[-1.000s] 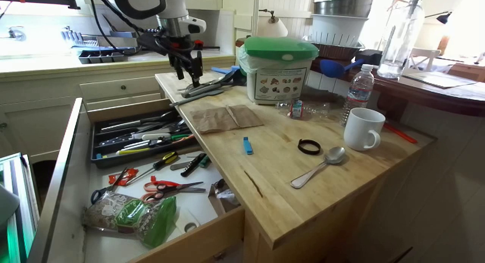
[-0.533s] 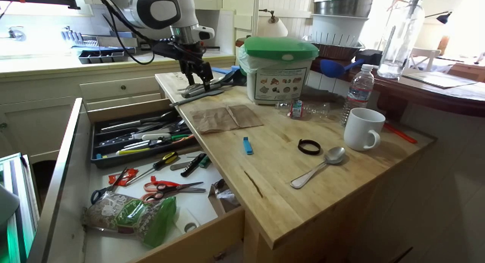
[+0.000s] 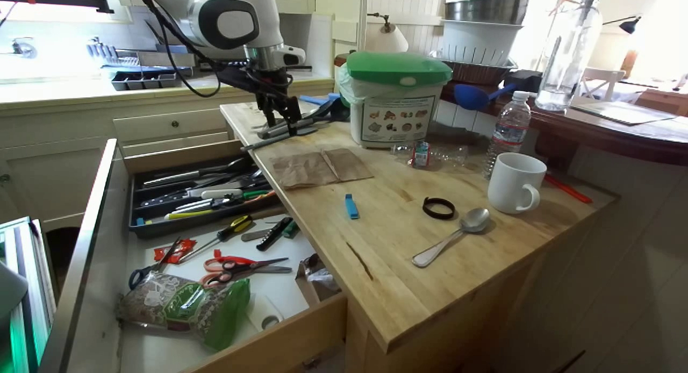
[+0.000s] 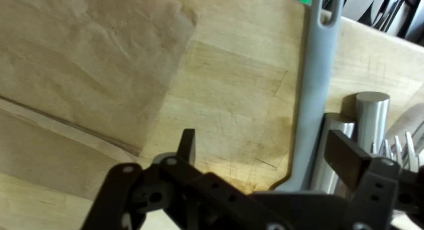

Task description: Move the black and grey ladle in the drawer to the left, pick up the plastic grey spatula from the table and put it in the drawer

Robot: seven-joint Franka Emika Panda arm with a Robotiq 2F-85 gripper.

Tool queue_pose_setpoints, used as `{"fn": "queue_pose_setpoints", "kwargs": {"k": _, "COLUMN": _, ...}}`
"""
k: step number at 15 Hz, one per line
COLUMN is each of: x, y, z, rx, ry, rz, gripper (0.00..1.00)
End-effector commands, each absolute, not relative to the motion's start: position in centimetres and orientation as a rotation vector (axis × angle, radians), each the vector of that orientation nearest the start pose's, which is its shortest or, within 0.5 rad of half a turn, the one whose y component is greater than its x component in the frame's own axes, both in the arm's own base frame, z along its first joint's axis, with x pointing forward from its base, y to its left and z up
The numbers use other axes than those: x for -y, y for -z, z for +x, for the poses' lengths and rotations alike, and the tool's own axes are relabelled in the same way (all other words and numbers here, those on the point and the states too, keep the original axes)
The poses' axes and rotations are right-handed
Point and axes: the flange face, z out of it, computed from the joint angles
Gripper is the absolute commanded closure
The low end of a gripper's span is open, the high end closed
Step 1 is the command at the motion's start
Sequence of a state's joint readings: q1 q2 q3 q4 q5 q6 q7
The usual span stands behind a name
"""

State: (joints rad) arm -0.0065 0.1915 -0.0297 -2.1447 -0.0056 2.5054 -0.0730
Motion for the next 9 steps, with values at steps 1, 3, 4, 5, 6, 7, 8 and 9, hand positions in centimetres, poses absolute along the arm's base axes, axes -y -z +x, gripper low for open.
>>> {"fn": "queue_pose_setpoints", "kwargs": {"k": 1, "x": 1.5, "y": -31.0, "z": 59.2, "rx": 0.022, "ry": 0.246, "rz": -3.136, "gripper": 0.0}}
{"fn": "queue_pose_setpoints", "kwargs": {"k": 3, "x": 1.3, "y": -30.8, "z": 59.7, "rx": 0.016, "ry": 0.244, "rz": -3.137, "gripper": 0.0}}
{"fn": "queue_pose_setpoints", "kwargs": {"k": 4, "x": 1.1, "y": -30.7, "z": 60.0, "rx": 0.02, "ry": 0.245, "rz": -3.14, "gripper": 0.0}}
{"fn": "queue_pose_setpoints", "kwargs": {"k": 5, "x": 1.0, "y": -30.7, "z": 60.2, "rx": 0.02, "ry": 0.245, "rz": -3.141, "gripper": 0.0}}
{"fn": "queue_pose_setpoints", "kwargs": {"k": 6, "x": 0.8, "y": -30.7, "z": 60.5, "rx": 0.019, "ry": 0.243, "rz": -3.144, "gripper": 0.0}}
{"fn": "queue_pose_setpoints", "kwargs": {"k": 7, "x": 0.5, "y": -30.6, "z": 60.7, "rx": 0.022, "ry": 0.231, "rz": -3.15, "gripper": 0.0}}
{"fn": "queue_pose_setpoints", "kwargs": {"k": 8, "x": 0.2, "y": -30.6, "z": 60.9, "rx": 0.024, "ry": 0.22, "rz": -3.162, "gripper": 0.0}}
{"fn": "queue_pose_setpoints", "kwargs": {"k": 9, "x": -0.1, "y": -30.6, "z": 61.1, "rx": 0.03, "ry": 0.219, "rz": -3.169, "gripper": 0.0}}
